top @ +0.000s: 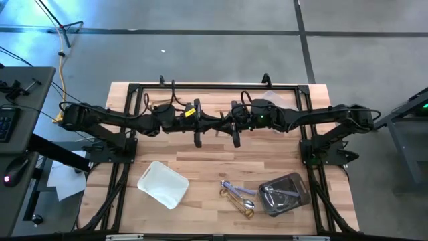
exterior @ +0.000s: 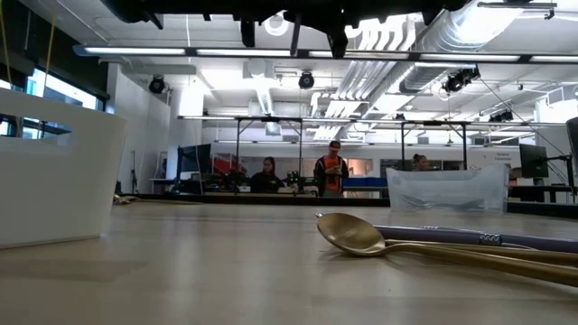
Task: Sort silverware by color (type)
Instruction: Put the violet spoon into the black bin
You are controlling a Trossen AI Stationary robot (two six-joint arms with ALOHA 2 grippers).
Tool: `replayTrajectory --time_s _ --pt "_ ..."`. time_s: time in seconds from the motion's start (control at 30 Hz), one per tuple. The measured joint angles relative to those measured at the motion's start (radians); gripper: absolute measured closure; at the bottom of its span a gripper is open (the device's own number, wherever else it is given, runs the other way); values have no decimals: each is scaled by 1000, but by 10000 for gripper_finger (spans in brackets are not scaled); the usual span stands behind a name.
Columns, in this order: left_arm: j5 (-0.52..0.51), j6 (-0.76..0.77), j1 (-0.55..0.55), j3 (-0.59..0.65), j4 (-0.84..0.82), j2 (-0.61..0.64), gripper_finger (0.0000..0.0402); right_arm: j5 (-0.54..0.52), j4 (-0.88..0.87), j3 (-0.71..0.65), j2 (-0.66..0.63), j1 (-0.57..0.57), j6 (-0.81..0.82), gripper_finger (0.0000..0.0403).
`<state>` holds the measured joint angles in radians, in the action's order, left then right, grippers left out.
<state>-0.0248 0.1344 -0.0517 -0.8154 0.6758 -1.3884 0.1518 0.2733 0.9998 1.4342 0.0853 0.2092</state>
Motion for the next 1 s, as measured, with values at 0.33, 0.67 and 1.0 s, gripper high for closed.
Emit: replayTrajectory --time_s 0.33,0.67,1.0 --pt "-1 -8 0 0 0 0 370 6 0 0 0 0 0 367" --pt "53 30 -2 0 -24 3 326 30 -10 0 -1 19 -11 367" --pt "70 74 -6 1 -363 182 271 13 -272 -1 -111 50 -95 367"
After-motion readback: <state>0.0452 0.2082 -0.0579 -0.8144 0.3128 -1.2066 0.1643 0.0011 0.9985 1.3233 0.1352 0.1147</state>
